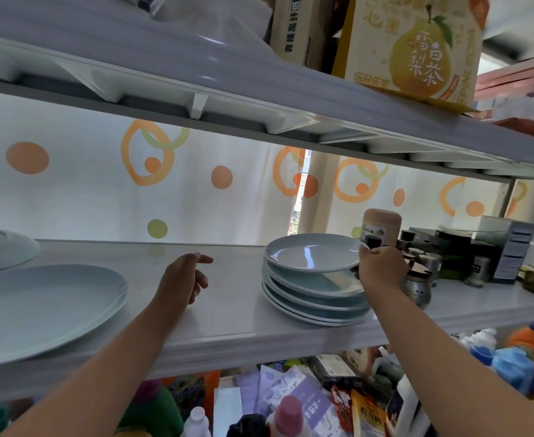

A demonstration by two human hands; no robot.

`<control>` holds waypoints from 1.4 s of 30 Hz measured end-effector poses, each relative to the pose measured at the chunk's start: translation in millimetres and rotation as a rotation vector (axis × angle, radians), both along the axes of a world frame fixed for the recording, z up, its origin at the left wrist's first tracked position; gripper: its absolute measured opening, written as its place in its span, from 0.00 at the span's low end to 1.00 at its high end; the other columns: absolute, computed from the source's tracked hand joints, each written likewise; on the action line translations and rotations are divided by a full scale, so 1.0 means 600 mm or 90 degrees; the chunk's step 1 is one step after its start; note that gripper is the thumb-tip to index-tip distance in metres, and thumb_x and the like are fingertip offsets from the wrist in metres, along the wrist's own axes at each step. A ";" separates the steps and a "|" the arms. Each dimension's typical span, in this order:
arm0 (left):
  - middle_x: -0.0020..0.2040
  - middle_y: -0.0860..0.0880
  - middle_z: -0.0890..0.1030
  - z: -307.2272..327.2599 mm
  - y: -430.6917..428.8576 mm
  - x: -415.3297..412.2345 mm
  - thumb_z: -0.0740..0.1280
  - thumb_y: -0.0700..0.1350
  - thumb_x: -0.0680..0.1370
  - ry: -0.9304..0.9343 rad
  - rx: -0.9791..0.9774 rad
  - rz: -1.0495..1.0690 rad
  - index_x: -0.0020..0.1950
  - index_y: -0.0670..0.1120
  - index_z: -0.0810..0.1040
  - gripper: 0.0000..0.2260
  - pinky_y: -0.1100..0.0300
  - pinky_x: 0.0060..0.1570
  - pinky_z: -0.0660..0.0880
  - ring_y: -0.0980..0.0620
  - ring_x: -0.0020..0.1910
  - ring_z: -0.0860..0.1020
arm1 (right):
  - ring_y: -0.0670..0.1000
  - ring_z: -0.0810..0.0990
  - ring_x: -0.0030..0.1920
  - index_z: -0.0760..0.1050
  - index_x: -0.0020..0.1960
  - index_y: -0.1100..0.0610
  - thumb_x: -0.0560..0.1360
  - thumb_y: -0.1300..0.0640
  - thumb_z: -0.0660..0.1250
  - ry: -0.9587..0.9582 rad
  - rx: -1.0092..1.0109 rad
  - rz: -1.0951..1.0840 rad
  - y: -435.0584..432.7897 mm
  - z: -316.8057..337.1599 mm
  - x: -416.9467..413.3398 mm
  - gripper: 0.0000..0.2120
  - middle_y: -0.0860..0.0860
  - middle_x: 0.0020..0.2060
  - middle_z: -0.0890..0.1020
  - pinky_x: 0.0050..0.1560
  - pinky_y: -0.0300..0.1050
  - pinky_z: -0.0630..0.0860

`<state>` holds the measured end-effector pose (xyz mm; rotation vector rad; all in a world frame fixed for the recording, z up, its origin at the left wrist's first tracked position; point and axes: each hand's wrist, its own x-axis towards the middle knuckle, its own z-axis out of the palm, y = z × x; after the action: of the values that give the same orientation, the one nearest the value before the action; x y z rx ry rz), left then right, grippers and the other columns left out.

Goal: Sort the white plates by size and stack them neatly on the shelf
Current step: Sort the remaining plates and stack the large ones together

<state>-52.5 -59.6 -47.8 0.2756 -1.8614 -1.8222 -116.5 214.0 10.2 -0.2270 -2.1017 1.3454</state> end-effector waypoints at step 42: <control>0.31 0.49 0.74 0.099 -0.063 0.119 0.55 0.41 0.75 0.010 0.010 0.119 0.44 0.45 0.78 0.12 0.63 0.27 0.61 0.53 0.26 0.65 | 0.48 0.73 0.35 0.78 0.38 0.59 0.70 0.59 0.68 0.264 0.259 0.362 -0.283 0.001 0.093 0.04 0.49 0.31 0.76 0.35 0.35 0.62</control>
<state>18.8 -97.4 11.7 0.4242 -1.7487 -1.7074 -60.4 44.3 10.6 0.8028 -2.0821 1.0879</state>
